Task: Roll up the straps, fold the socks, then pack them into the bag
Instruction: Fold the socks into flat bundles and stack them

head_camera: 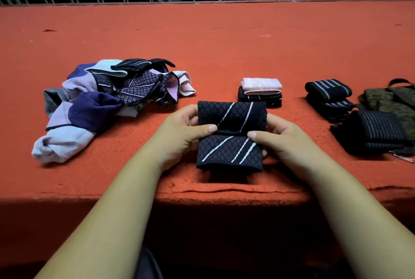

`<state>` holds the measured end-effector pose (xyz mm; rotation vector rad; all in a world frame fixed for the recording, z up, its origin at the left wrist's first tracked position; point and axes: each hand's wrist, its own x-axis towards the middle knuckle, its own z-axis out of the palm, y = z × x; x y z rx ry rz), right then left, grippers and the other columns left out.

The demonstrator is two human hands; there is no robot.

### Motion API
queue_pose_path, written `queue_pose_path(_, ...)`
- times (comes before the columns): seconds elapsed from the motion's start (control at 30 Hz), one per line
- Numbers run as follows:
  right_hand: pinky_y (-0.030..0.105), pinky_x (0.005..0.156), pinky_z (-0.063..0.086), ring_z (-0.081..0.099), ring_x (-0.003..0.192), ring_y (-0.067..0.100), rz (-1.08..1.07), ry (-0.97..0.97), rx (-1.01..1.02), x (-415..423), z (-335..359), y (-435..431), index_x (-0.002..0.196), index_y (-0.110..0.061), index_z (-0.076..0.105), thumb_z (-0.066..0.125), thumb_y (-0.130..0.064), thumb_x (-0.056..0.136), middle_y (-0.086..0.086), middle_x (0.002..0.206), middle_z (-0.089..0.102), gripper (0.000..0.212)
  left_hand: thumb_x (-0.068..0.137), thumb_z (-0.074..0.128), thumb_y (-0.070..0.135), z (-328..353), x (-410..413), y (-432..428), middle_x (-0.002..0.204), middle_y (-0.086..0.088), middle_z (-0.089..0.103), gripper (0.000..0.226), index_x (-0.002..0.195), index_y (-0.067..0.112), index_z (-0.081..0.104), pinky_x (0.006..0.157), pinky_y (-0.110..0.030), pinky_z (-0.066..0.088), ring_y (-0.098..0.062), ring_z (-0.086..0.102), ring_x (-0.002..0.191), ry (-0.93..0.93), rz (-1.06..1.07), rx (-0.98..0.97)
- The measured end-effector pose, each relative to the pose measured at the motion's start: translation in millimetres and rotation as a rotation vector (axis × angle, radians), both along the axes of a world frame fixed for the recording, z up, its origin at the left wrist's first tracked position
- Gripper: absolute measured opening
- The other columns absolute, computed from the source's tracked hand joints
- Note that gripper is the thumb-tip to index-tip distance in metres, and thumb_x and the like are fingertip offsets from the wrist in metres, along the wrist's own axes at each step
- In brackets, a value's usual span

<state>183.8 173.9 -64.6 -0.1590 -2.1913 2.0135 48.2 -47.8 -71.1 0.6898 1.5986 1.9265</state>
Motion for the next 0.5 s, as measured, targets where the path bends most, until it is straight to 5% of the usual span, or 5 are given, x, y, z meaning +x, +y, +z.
queue_pose_path(0.07,0.040,0.070,0.046,0.047,0.075,0.027,0.004,0.024,-0.063,-0.1,0.3,-0.2,0.125,-0.028,0.074,0.066,-0.008,0.098,0.017,0.086,0.060,0.035,0.092,0.071,-0.004,-1.2,-1.1,0.8,0.138,-0.027,0.066,0.049,0.139,0.002,0.060,0.112,-0.058,0.046,-0.044,0.061,0.132,-0.037,-0.014,0.012)
queue_pose_path(0.2,0.057,0.098,0.046,0.059,0.107,0.043,0.079,0.061,-0.223,0.5,-0.8,2.1,0.134,-0.022,0.071,0.060,-0.008,0.102,0.034,0.131,0.066,0.037,0.094,0.065,-0.003,-1.9,-1.0,2.3,0.137,-0.027,0.066,0.043,0.137,-0.003,0.063,0.115,-0.054,0.047,-0.041,0.061,0.132,-0.124,-0.032,0.026)
queue_pose_path(0.27,0.040,0.089,0.053,0.063,0.097,0.032,0.074,0.066,-0.202,0.9,-0.7,3.0,0.131,-0.021,0.073,0.056,-0.003,0.103,0.026,0.124,0.072,0.037,0.097,0.061,0.000,-0.4,-0.5,1.3,0.130,-0.023,0.071,0.036,0.133,-0.003,0.066,0.105,-0.047,0.057,-0.035,0.069,0.120,-0.166,-0.038,0.026)
queue_pose_path(0.37,0.048,0.092,0.044,0.058,0.104,0.036,0.080,0.059,-0.178,1.3,-2.2,6.0,0.115,-0.016,0.079,0.058,0.001,0.093,0.031,0.128,0.069,0.035,0.100,0.060,0.008,2.7,0.6,-1.6,0.119,-0.014,0.074,0.034,0.131,0.000,0.069,0.082,-0.033,0.063,-0.021,0.073,0.099,-0.185,-0.041,-0.055)
queue_pose_path(0.5,0.036,0.077,0.051,0.067,0.084,0.026,0.027,0.037,-0.194,3.4,0.4,6.7,0.097,-0.006,0.079,0.036,0.015,0.086,0.026,0.105,0.077,0.050,0.103,0.053,0.014,5.7,0.2,-1.9,0.126,-0.018,0.073,0.036,0.133,0.005,0.071,0.080,-0.030,0.062,-0.017,0.070,0.098,-0.197,-0.066,-0.125)
